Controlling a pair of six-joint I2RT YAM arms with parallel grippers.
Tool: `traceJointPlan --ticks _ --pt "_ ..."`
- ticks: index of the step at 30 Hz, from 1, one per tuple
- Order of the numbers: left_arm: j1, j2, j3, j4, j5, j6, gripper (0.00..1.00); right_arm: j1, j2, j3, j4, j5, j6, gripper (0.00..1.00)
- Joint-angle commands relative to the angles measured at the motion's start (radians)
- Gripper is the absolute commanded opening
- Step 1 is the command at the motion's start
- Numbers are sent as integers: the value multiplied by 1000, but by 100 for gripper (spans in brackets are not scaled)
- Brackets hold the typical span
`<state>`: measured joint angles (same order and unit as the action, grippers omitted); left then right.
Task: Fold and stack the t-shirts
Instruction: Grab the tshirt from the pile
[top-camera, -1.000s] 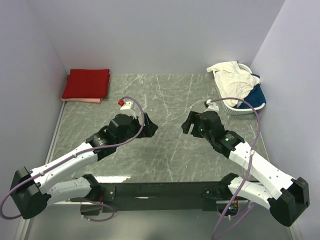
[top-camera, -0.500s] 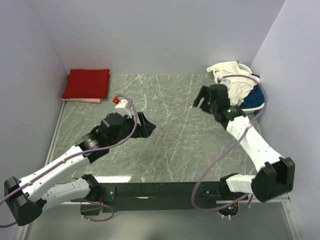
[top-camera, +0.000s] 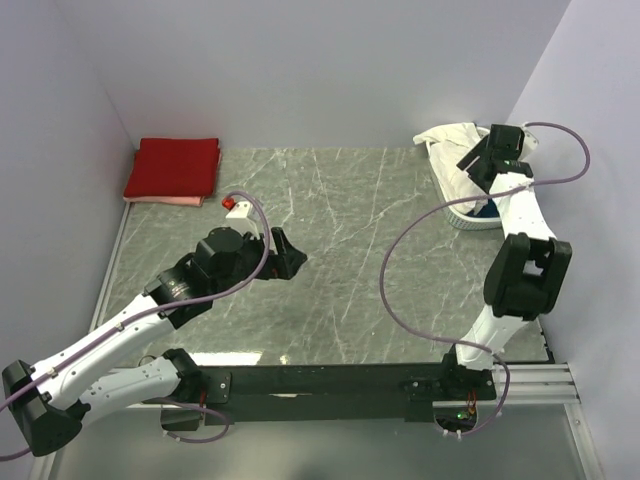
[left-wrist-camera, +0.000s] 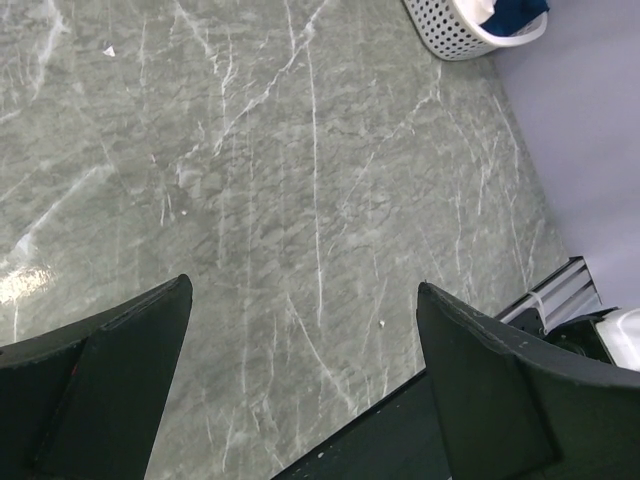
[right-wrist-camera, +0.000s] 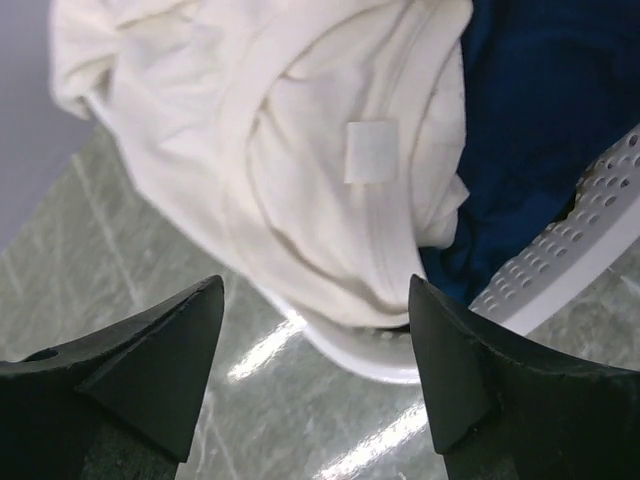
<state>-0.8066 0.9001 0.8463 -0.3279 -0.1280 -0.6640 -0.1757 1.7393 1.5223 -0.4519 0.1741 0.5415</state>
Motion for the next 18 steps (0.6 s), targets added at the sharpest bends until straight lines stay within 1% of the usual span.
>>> traceJointPlan --ticks 1,9,18 --pt "0 -4 63 6 10 35 99 -22 78 79 -30 5 -3 80" --pt "1 17 68 13 30 56 99 -30 167 76 4 -1 12 77" --pt "3 14 63 16 30 58 99 -30 243 81 9 -15 14 66"
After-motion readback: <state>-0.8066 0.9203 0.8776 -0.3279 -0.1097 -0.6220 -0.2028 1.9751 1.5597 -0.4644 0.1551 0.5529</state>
